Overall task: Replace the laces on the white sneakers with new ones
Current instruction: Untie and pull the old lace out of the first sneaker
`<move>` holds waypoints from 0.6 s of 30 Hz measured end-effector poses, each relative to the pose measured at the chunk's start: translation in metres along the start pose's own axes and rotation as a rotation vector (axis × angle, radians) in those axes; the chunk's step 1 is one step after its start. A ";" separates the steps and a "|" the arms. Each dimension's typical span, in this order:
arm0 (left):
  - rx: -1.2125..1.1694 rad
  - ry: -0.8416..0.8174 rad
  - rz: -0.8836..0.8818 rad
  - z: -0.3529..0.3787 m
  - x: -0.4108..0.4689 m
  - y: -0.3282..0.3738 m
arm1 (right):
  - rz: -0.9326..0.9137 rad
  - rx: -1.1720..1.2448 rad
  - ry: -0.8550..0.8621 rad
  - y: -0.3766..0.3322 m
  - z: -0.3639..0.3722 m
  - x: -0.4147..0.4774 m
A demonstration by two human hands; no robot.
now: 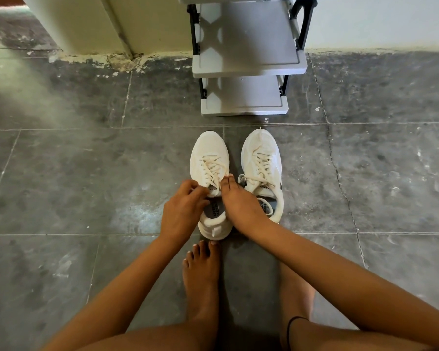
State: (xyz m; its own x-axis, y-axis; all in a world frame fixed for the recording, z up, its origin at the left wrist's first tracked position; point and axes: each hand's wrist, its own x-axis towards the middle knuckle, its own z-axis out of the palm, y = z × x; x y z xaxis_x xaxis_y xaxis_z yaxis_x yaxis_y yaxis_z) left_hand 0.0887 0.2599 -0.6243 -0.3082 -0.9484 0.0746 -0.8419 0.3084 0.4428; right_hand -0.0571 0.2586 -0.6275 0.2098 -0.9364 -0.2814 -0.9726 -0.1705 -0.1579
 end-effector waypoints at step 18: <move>-0.250 0.015 -0.050 0.002 0.003 0.001 | 0.028 -0.034 -0.006 -0.002 0.006 -0.002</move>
State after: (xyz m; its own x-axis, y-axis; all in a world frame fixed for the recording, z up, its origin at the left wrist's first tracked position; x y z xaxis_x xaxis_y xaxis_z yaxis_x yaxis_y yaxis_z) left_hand 0.0864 0.2578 -0.6261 -0.2604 -0.9637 0.0592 -0.7198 0.2347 0.6533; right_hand -0.0543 0.2625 -0.6326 0.1832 -0.9389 -0.2913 -0.9809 -0.1548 -0.1179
